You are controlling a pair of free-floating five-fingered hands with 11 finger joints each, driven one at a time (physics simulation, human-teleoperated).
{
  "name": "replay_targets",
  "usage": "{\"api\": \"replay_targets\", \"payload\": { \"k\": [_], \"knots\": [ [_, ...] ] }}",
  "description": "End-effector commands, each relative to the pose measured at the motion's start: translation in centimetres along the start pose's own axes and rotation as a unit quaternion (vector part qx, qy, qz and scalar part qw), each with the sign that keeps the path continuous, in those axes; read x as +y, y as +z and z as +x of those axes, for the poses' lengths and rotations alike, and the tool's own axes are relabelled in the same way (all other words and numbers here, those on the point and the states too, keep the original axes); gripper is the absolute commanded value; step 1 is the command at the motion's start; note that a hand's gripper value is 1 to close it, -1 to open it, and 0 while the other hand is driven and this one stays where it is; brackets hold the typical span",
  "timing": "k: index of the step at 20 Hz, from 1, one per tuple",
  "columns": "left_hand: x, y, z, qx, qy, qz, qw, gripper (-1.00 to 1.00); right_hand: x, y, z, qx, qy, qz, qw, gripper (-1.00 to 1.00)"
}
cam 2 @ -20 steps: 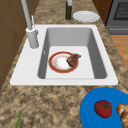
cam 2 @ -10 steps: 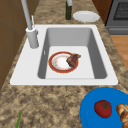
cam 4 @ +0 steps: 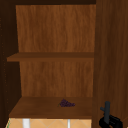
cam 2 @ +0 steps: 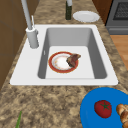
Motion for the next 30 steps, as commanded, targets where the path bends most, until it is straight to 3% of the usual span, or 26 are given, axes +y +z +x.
{"api": "replay_targets", "payload": {
  "k": [1,16,30],
  "knots": [
    [0.0,0.0,0.0,0.000,0.000,0.000,1.0000,0.00,-2.6,-1.5,0.0,0.014,-0.001,-0.003,0.9999,1.00],
    [0.0,0.0,0.0,0.000,0.000,0.000,1.0000,0.00,-8.7,-2.0,0.5,0.017,-0.049,0.057,0.9970,1.00],
    [0.0,0.0,0.0,0.000,0.000,0.000,1.0000,0.00,-15.5,-2.8,0.8,0.025,-0.078,0.110,0.9905,1.00]
  ]
}}
